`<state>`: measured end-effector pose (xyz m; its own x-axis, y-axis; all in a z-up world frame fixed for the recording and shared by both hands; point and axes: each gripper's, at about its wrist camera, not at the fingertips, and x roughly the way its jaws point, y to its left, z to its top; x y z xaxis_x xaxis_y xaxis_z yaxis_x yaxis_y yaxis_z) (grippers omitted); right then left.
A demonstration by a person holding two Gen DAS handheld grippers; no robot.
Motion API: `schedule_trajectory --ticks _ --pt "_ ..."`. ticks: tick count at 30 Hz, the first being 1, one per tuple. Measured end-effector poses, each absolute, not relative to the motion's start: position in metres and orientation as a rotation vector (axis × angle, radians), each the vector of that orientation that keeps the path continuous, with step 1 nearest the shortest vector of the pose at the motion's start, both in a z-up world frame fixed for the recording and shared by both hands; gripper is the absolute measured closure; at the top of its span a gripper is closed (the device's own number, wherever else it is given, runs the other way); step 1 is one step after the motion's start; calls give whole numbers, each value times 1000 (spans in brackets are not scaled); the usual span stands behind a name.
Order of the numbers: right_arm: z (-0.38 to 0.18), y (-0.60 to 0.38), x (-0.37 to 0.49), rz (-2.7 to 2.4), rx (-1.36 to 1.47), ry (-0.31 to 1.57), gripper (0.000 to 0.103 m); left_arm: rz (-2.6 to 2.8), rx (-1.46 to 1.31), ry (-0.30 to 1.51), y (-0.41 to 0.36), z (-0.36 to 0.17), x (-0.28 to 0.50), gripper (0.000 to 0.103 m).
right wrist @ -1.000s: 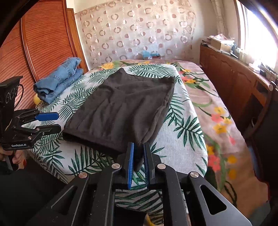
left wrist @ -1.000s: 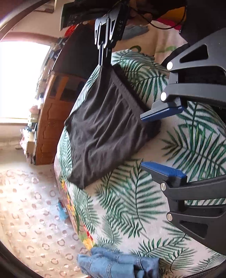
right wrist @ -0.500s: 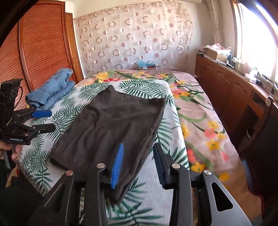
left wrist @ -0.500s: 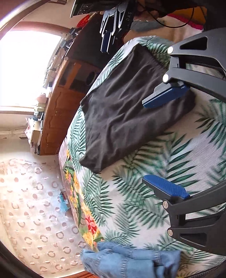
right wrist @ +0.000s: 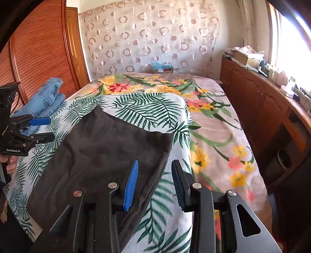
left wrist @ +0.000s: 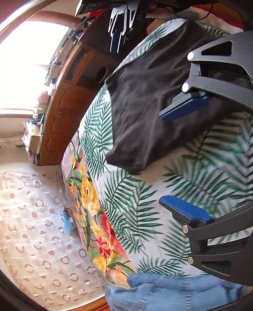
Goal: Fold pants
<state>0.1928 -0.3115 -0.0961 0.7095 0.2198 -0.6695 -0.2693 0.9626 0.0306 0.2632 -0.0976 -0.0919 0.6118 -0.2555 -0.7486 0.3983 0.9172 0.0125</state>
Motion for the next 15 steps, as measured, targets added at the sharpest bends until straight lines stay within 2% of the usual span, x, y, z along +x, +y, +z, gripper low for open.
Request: schedule_trajectory --ticks 10,15 --pt "-101 -320 246 302 -37 818 66 -387 188 872 -105 -112 323 23" --pt "-105 -321 257 308 -35 847 66 -394 174 902 -105 -121 343 33"
